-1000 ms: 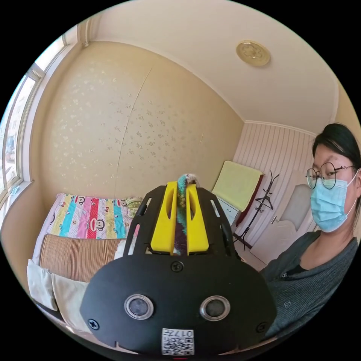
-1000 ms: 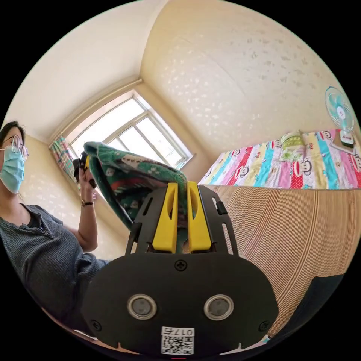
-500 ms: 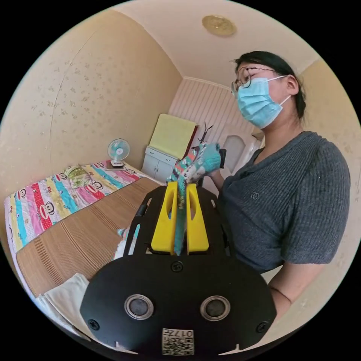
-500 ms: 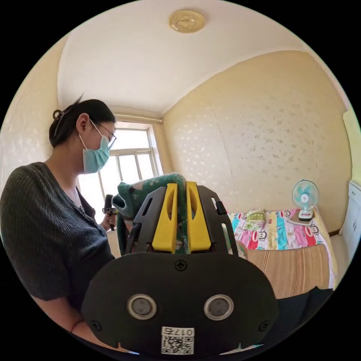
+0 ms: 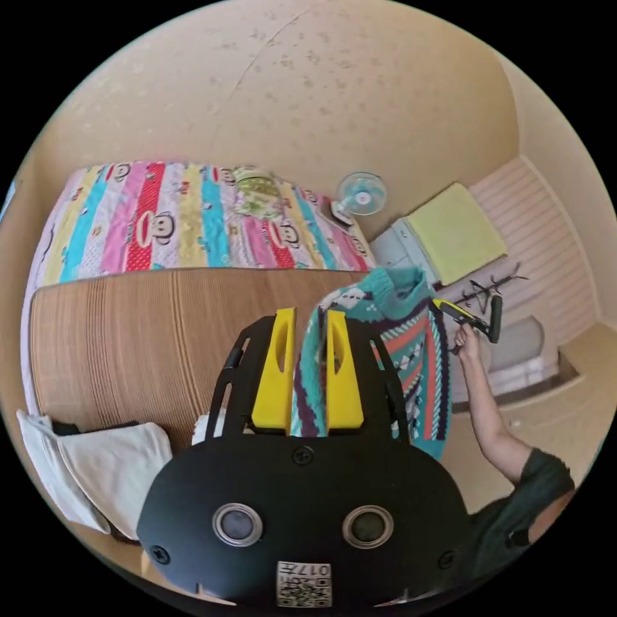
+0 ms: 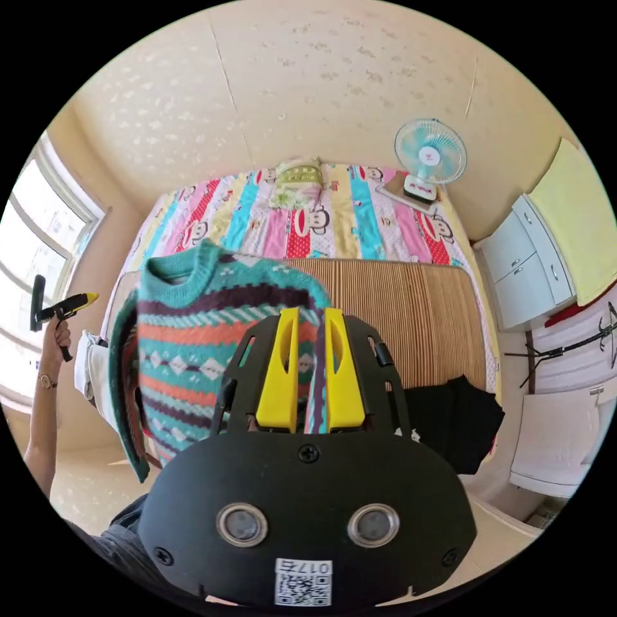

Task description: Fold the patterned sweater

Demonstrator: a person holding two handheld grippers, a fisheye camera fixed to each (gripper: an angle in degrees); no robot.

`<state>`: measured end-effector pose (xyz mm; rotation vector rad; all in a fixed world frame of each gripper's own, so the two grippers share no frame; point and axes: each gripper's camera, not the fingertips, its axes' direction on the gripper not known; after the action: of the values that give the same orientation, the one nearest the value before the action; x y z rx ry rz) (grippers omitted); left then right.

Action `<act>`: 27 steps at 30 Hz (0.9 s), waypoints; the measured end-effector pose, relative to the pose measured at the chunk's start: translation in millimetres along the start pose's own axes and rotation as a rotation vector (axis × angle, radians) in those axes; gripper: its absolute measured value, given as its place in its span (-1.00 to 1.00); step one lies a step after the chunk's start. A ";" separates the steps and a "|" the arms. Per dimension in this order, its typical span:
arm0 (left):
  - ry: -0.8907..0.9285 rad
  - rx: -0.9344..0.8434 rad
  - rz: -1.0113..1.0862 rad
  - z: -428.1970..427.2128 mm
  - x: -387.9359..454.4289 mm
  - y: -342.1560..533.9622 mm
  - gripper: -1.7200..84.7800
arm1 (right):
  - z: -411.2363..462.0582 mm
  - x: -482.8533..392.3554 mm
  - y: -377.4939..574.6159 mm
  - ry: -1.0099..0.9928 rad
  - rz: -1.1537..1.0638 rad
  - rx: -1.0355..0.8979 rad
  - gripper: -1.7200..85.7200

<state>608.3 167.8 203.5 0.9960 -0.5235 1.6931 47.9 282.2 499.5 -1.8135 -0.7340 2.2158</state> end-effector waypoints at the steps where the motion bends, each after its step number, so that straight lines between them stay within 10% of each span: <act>1: -0.056 -0.035 -0.113 25.3 -27.9 -0.9 -0.76 | 13.9 -6.9 5.3 -0.012 -0.006 -0.009 -0.80; 12: -0.143 -0.445 0.091 283.2 -40.5 164.2 -0.79 | 300.1 -145.2 231.0 -0.084 -0.251 -0.645 -0.78; 15: -0.232 -0.588 0.090 329.2 -61.6 217.5 -0.81 | 280.7 -166.4 291.5 0.042 -0.321 -0.472 -0.79; 27: -0.125 -0.475 0.039 174.9 -115.0 336.2 -0.84 | 182.6 -169.8 410.1 -0.012 -0.317 -0.627 -0.85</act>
<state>370.6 -145.5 249.8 0.7474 -0.9798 1.4472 -19.7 -192.2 472.8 -1.7409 -1.7342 1.9124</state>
